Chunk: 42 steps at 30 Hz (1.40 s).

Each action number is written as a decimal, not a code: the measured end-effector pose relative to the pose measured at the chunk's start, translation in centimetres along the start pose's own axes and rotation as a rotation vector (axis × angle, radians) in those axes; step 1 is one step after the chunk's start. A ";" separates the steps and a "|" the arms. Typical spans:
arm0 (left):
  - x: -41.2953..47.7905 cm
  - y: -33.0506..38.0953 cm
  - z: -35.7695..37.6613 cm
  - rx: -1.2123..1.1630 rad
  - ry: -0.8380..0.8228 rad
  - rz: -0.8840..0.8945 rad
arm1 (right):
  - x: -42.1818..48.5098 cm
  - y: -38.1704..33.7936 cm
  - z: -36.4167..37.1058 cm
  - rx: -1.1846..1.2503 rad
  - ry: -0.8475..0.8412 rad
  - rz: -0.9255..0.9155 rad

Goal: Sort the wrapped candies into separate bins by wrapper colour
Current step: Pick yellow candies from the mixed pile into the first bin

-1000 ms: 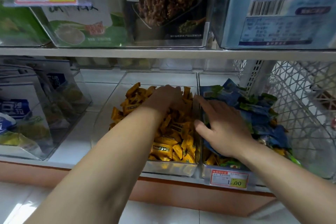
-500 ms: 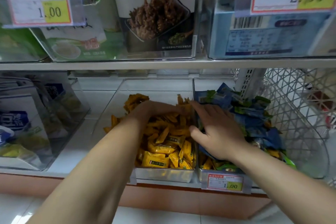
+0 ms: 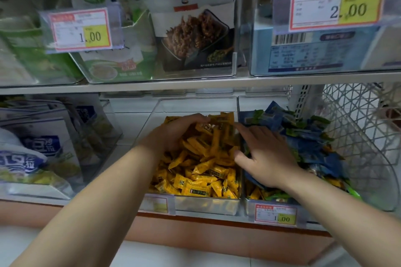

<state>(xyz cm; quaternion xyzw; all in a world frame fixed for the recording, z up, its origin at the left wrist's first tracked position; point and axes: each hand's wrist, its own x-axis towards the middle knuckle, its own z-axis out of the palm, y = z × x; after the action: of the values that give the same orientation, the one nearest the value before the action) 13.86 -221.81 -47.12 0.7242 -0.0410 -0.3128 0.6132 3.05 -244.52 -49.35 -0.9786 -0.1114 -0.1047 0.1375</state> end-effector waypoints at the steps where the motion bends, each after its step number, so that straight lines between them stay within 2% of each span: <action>1: -0.4 0.1 -0.3 0.001 -0.010 0.009 | 0.0 0.0 0.0 0.005 -0.001 0.000; 4: -1.8 0.4 -1.0 -0.011 -0.022 0.037 | 0.0 0.1 -0.1 0.019 -0.015 0.000; 7: -3.5 0.7 -1.3 -0.011 0.032 0.068 | 0.0 0.1 -0.3 0.037 -0.028 0.006; 12: -7.6 1.0 -1.0 0.181 0.170 0.093 | 0.0 -0.2 -1.1 0.042 -0.083 0.010; 16: -11.4 -0.7 -1.3 0.652 0.481 0.314 | -0.3 -1.5 -2.7 -0.035 0.022 -0.055; 19: -13.9 -3.3 -2.5 0.790 0.832 0.397 | -0.6 -3.8 -3.8 0.088 0.028 -0.153; 21: -14.7 -4.9 -3.7 0.828 0.934 0.333 | -0.3 -6.2 -3.7 0.179 -0.067 -0.237; 24: -14.9 -6.5 -4.6 0.734 0.896 0.212 | 2.0 -10.4 -1.9 0.200 -0.260 -0.383; 26: -14.7 -7.2 -4.6 0.724 0.834 0.195 | 4.2 -13.2 0.1 0.171 -0.413 -0.428; 29: -14.5 -7.5 -4.8 0.715 0.819 0.205 | 7.3 -16.2 3.6 -0.089 -0.620 -0.464; 31: -14.3 -7.7 -5.2 0.715 0.810 0.201 | 9.3 -16.5 5.3 -0.249 -0.691 -0.408; 33: -14.2 -7.8 -5.4 0.728 0.793 0.193 | 11.0 -15.7 5.9 -0.317 -0.689 -0.336; 37: -14.2 -7.8 -6.0 0.714 0.784 0.175 | 13.2 -13.0 5.9 -0.313 -0.579 -0.299; 42: -14.7 -7.7 -6.1 0.711 0.767 0.158 | 14.7 -10.5 4.8 -0.282 -0.579 -0.161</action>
<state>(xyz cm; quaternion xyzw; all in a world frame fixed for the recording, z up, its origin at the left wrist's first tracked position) 2.70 -208.16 -47.89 0.9447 0.0283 0.0547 0.3222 15.28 -230.54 -47.79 -0.9652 -0.2074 0.1527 -0.0454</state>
